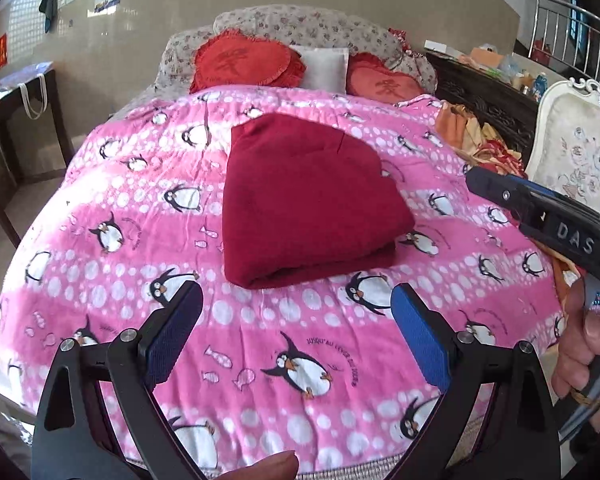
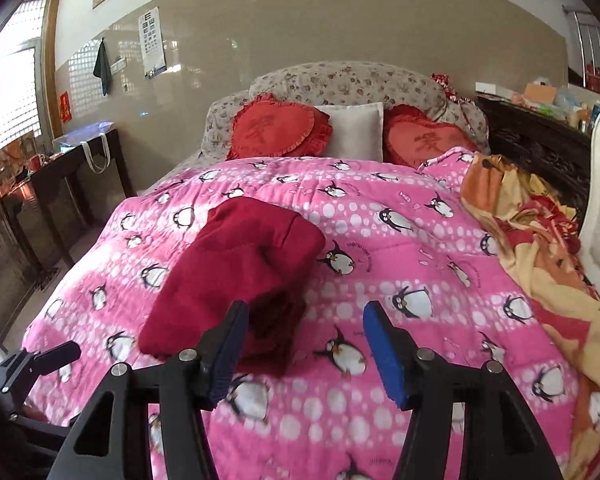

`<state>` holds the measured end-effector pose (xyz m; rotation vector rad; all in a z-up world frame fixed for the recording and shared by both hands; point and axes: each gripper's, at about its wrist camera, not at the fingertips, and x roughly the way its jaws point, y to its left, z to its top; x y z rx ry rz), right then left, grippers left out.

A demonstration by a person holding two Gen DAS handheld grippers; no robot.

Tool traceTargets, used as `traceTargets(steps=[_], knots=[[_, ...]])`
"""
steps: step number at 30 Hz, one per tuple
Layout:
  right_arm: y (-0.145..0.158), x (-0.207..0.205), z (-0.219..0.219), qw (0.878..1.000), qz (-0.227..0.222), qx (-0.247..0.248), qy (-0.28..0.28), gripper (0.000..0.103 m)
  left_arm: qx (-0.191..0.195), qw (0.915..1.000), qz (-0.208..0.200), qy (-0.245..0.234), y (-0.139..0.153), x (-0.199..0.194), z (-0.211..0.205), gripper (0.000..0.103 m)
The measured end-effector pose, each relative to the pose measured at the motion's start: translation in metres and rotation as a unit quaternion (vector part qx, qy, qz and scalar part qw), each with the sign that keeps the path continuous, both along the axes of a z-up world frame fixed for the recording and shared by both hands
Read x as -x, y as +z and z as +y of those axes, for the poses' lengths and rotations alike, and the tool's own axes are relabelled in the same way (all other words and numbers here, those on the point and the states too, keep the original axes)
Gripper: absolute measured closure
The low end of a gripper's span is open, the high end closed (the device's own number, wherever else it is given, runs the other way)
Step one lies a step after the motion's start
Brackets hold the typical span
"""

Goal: Fold small clothes

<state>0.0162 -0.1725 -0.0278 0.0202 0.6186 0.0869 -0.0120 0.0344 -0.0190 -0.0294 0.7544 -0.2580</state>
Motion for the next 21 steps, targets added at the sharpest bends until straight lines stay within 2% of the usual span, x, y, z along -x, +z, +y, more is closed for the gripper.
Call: traceTargets(steps=[3, 7, 14, 21], knots=[[0.009, 0.017, 0.005, 1.000, -0.006, 0.000, 0.005, 0.045, -0.003, 0.9998, -0.020, 0.002, 0.013, 0.012, 0.005, 0.008], [0.024, 0.037, 0.009, 1.000, -0.021, 0.004, 0.015, 0.045, 0.012, 0.9991, -0.040, 0.009, 0.028, 0.023, 0.013, 0.008], [0.034, 0.061, 0.013, 0.998, -0.034, 0.016, 0.040, 0.045, 0.026, 0.9990, -0.034, 0.012, 0.033, 0.030, 0.015, 0.008], [0.033, 0.061, 0.004, 0.999, -0.021, 0.007, 0.037, 0.045, 0.000, 0.9994, -0.034, -0.005, 0.029, 0.027, 0.000, 0.008]])
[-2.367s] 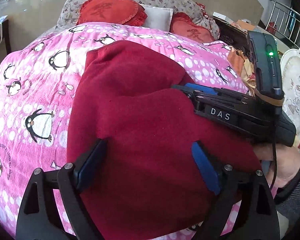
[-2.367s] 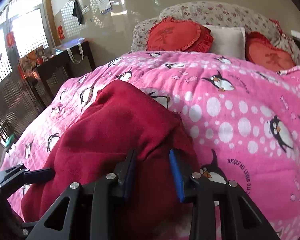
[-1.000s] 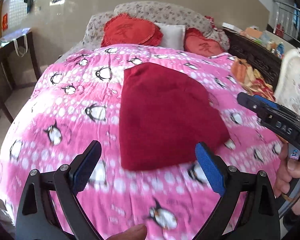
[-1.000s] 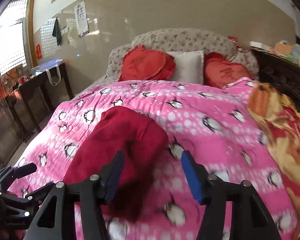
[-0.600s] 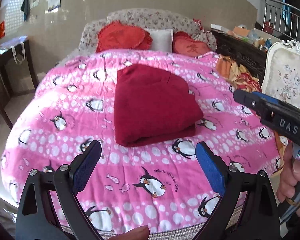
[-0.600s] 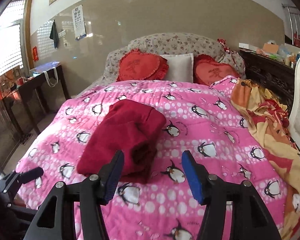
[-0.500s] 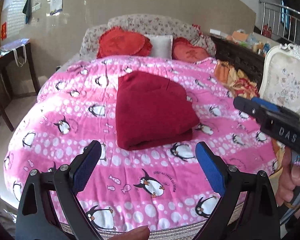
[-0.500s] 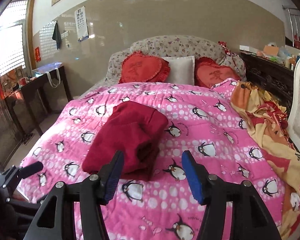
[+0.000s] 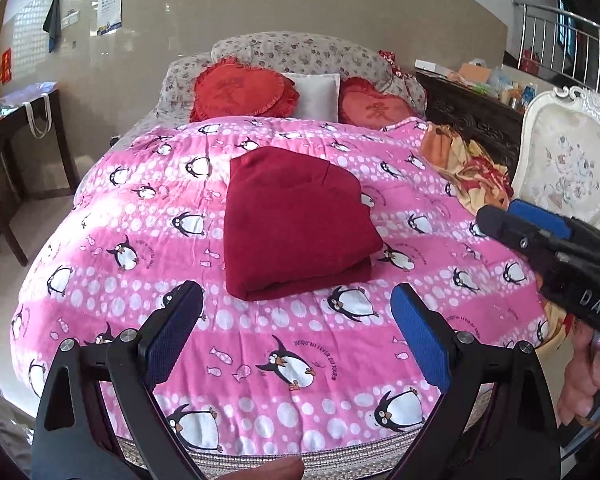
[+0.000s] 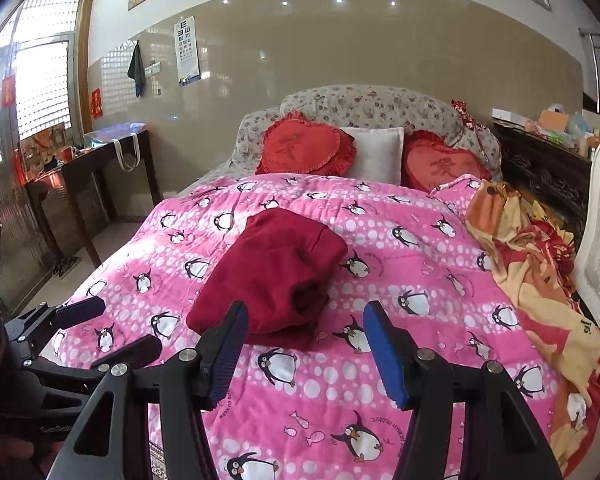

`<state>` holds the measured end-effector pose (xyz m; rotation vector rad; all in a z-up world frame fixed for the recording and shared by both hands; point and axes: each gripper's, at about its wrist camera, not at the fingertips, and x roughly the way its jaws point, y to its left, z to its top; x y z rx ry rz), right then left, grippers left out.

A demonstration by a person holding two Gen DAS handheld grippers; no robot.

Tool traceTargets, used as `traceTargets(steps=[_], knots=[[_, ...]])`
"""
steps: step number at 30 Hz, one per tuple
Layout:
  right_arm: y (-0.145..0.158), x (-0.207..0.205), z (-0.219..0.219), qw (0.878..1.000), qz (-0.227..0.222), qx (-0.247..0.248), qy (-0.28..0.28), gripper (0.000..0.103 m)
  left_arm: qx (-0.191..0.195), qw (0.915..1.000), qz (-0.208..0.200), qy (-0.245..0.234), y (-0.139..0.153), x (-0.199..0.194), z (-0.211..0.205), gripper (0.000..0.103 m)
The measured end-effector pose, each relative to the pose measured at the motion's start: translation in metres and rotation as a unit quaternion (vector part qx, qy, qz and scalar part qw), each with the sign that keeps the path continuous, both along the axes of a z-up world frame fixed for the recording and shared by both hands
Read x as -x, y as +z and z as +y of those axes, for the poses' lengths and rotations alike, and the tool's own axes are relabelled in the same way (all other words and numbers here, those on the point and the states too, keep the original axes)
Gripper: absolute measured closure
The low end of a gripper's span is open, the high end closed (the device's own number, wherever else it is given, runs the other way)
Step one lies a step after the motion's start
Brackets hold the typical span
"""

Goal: Fold small clothes

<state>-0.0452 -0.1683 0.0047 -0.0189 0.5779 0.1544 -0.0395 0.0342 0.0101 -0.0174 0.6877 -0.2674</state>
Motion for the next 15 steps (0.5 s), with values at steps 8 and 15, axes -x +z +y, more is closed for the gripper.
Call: traceTargets(steps=[8, 15], knots=[[-0.004, -0.009, -0.017, 1.000, 0.011, -0.020, -0.018, 0.045, -0.008, 0.9993, 0.037, -0.002, -0.015, -0.017, -0.003, 0.008], [-0.023, -0.025, -0.018, 1.000, 0.023, 0.007, -0.019, 0.045, -0.025, 0.9969, 0.073, 0.010, -0.029, -0.033, 0.000, 0.008]])
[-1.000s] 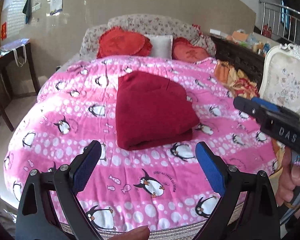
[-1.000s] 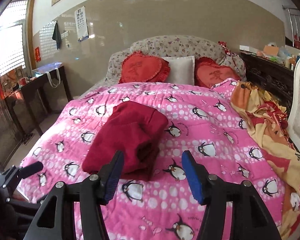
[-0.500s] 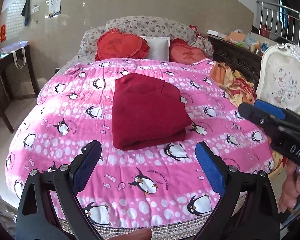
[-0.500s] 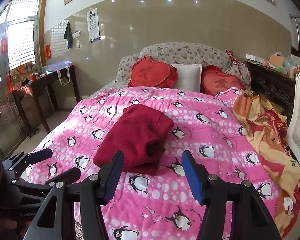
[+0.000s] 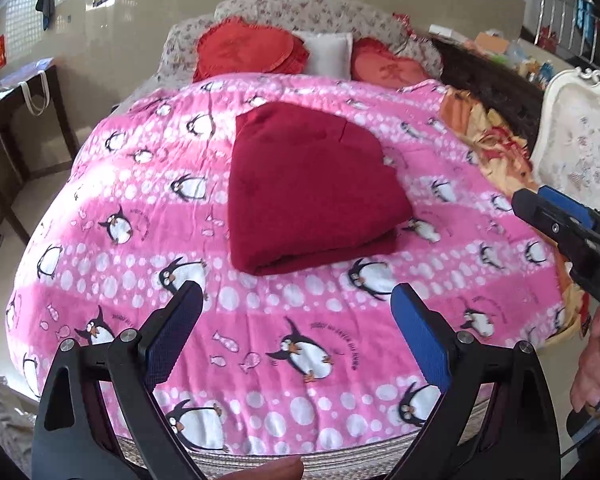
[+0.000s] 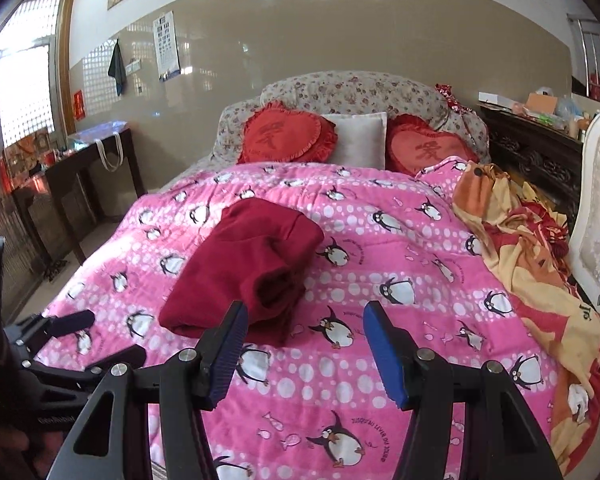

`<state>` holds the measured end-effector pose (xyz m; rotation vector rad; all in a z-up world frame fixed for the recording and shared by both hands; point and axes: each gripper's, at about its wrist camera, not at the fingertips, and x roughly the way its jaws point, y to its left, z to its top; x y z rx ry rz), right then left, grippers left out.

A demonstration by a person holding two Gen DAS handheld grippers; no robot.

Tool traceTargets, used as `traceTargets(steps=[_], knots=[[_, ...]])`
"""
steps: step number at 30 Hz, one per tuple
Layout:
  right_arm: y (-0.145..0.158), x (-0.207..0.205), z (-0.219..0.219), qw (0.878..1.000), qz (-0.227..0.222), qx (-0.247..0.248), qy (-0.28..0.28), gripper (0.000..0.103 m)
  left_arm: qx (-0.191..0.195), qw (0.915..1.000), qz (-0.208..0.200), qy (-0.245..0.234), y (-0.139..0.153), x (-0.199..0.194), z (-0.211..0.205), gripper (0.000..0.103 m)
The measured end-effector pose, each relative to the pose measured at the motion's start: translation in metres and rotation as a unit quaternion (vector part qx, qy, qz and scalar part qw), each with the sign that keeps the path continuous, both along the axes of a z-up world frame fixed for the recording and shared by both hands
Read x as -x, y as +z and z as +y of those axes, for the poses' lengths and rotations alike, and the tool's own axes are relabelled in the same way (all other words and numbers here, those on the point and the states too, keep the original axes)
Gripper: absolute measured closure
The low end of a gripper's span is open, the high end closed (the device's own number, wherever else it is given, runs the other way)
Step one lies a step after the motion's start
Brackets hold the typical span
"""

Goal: Fold small clothes

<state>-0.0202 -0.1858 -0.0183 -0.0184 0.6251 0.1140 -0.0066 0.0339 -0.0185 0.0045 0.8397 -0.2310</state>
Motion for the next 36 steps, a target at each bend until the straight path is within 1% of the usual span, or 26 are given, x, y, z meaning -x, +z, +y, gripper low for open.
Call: traceTargets(steps=[3, 6, 9, 12, 17, 19, 23, 28, 31, 32, 33, 35, 36], knots=[[-0.010, -0.010, 0.004, 1.000, 0.010, 0.014, 0.006, 0.045, -0.006, 0.9999, 0.015, 0.002, -0.006, -0.010, 0.001, 0.008], [-0.015, -0.016, 0.005, 1.000, 0.014, 0.010, 0.008, 0.045, -0.003, 0.9994, 0.033, 0.005, -0.010, -0.022, 0.001, 0.008], [-0.019, -0.022, 0.004, 1.000, 0.020, 0.011, 0.005, 0.045, -0.011, 0.9986, 0.051, 0.004, -0.016, -0.037, -0.004, 0.008], [-0.020, -0.022, 0.004, 1.000, 0.023, 0.017, 0.003, 0.045, -0.013, 0.9981, 0.060, 0.002, -0.019, -0.047, -0.010, 0.008], [-0.025, -0.020, 0.003, 0.998, 0.033, 0.049, 0.003, 0.045, -0.028, 0.9974, 0.066, -0.002, -0.022, -0.058, -0.023, 0.008], [-0.028, -0.020, 0.000, 0.998, 0.038, 0.052, 0.001, 0.045, -0.031, 0.9968, 0.073, -0.003, -0.024, -0.060, -0.026, 0.008], [-0.033, -0.020, -0.011, 0.998, 0.049, 0.038, -0.009, 0.045, -0.030, 0.9961, 0.082, -0.006, -0.027, -0.061, -0.031, 0.008], [-0.034, -0.023, -0.016, 0.998, 0.053, 0.022, -0.019, 0.045, -0.024, 0.9962, 0.083, -0.006, -0.025, -0.059, -0.029, 0.008], [-0.033, -0.022, -0.012, 0.998, 0.052, 0.023, -0.011, 0.045, -0.002, 0.9963, 0.085, -0.011, -0.024, -0.057, -0.025, 0.008], [-0.033, -0.022, -0.010, 0.998, 0.052, 0.025, -0.008, 0.045, 0.009, 0.9967, 0.079, -0.013, -0.022, -0.055, -0.023, 0.008], [-0.033, -0.022, -0.008, 0.998, 0.052, 0.026, -0.006, 0.045, 0.007, 0.9972, 0.074, -0.012, -0.021, -0.055, -0.023, 0.008], [-0.034, -0.022, -0.004, 0.998, 0.053, 0.027, -0.004, 0.045, -0.008, 0.9981, 0.061, -0.003, -0.018, -0.052, -0.023, 0.008], [-0.034, -0.022, -0.003, 0.998, 0.054, 0.027, -0.003, 0.045, -0.011, 0.9981, 0.061, -0.001, -0.018, -0.052, -0.023, 0.008]])
